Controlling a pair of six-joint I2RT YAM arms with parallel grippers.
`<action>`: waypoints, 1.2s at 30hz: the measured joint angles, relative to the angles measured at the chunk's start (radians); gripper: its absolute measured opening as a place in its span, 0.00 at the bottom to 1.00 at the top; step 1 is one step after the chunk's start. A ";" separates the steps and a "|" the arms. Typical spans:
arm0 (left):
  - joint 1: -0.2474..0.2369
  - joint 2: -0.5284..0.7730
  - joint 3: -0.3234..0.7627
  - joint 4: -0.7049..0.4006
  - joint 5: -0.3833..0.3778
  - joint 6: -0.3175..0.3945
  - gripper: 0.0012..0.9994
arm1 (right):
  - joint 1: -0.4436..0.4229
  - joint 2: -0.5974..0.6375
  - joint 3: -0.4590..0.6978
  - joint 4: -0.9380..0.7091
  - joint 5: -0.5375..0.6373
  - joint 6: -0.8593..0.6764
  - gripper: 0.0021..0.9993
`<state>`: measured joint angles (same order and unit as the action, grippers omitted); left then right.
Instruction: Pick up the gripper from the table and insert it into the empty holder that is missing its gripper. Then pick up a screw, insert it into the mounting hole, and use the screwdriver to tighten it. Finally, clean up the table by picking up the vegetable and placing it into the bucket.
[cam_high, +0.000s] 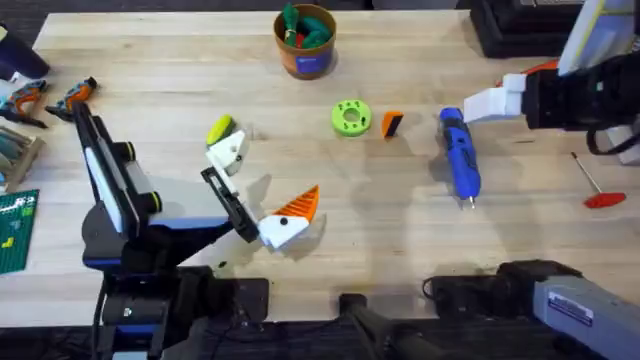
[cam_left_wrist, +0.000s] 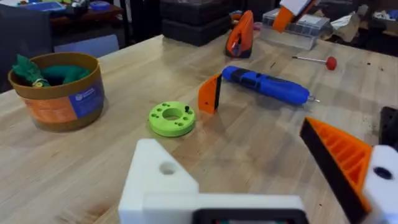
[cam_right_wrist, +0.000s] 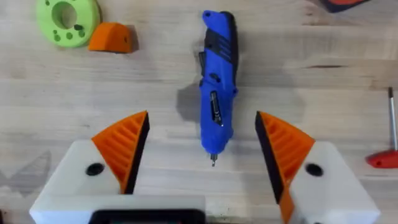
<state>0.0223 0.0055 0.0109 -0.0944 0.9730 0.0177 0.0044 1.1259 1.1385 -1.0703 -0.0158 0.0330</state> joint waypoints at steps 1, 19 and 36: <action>0.000 0.000 0.000 0.000 0.000 0.000 0.99 | 0.003 0.000 0.002 -0.007 -0.002 0.003 0.99; 0.000 0.000 0.000 0.000 0.000 0.000 0.99 | 0.379 0.304 0.351 -0.198 0.024 0.189 0.99; 0.000 0.000 0.000 0.000 0.000 0.000 0.99 | 0.416 0.508 0.489 -0.193 0.030 0.260 0.99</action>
<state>0.0223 0.0055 0.0109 -0.0944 0.9730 0.0177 0.4206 1.6344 1.6279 -1.2635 0.0139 0.2933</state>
